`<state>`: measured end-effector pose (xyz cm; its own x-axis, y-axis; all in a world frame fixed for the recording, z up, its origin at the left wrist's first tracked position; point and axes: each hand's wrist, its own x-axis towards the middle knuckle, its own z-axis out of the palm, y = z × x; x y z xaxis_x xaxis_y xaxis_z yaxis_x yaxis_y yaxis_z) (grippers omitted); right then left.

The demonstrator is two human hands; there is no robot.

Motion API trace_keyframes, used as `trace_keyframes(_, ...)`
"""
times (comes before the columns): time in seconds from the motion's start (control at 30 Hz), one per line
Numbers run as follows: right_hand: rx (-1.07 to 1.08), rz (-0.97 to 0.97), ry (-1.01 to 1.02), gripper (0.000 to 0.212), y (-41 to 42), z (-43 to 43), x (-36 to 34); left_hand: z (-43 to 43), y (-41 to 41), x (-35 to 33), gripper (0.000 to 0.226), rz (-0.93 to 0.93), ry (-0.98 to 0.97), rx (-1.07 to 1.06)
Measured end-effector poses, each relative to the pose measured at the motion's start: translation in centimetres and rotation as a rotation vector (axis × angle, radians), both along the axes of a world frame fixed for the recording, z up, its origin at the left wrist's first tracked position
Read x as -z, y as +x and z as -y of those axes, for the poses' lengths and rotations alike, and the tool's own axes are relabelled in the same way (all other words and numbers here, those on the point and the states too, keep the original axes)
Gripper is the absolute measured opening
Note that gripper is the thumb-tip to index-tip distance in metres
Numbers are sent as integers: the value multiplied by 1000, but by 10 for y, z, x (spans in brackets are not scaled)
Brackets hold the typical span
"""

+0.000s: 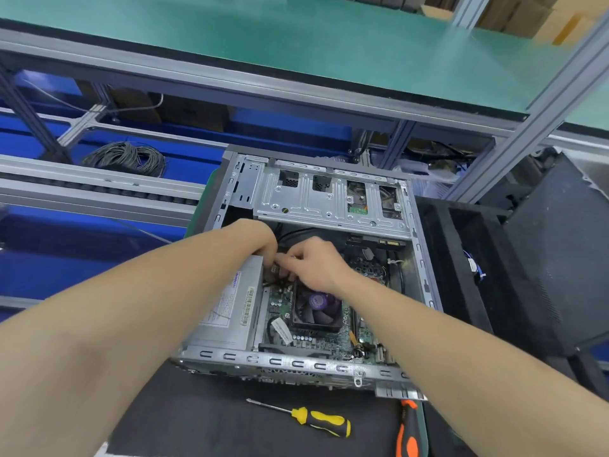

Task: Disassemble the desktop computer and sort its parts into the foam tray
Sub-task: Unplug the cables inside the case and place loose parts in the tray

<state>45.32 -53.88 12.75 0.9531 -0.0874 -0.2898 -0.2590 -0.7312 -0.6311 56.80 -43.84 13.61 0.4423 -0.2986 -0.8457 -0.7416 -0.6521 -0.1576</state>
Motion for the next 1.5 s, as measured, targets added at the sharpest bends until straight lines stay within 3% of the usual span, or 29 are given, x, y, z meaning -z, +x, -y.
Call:
trace_keyframes(0.2,-64,-55,198,35,-15,41,-11,3,-17,-33,30,25,-158,-24)
trace_keyframes(0.4,-171,-10,-149,23,-32,61,-19,16,-60,-71,26,164,-377,77)
trace_keyframes(0.5,-267,-60,-325,25,-47,71,-26,22,-91,-81,25,356,-413,134)
trace_keyframes(0.57,-340,-125,-434,36,-56,73,-31,24,-110,-82,24,519,-471,236)
trace_keyframes(0.63,-425,-277,-466,56,-64,73,-36,28,-120,-74,28,568,-571,353)
trace_keyframes(0.7,-528,-444,-479,69,-72,70,-37,32,-121,-61,22,392,-715,432)
trace_keyframes(0.8,-655,-559,-556,68,-81,60,-28,37,-114,-37,22,100,-815,513)
trace_keyframes(0.97,-645,-684,-580,38,-72,65,-22,34,-96,1,62,-60,-713,497)
trace_keyframes(1.1,-640,-709,-555,37,-64,61,-12,29,-88,9,63,-207,-682,442)
trace_keyframes(1.27,-509,-819,-295,22,-56,68,-17,31,-86,14,56,-239,-721,405)
trace_keyframes(1.5,-727,-740,-545,33,-66,47,-13,34,-83,12,55,-289,-670,418)
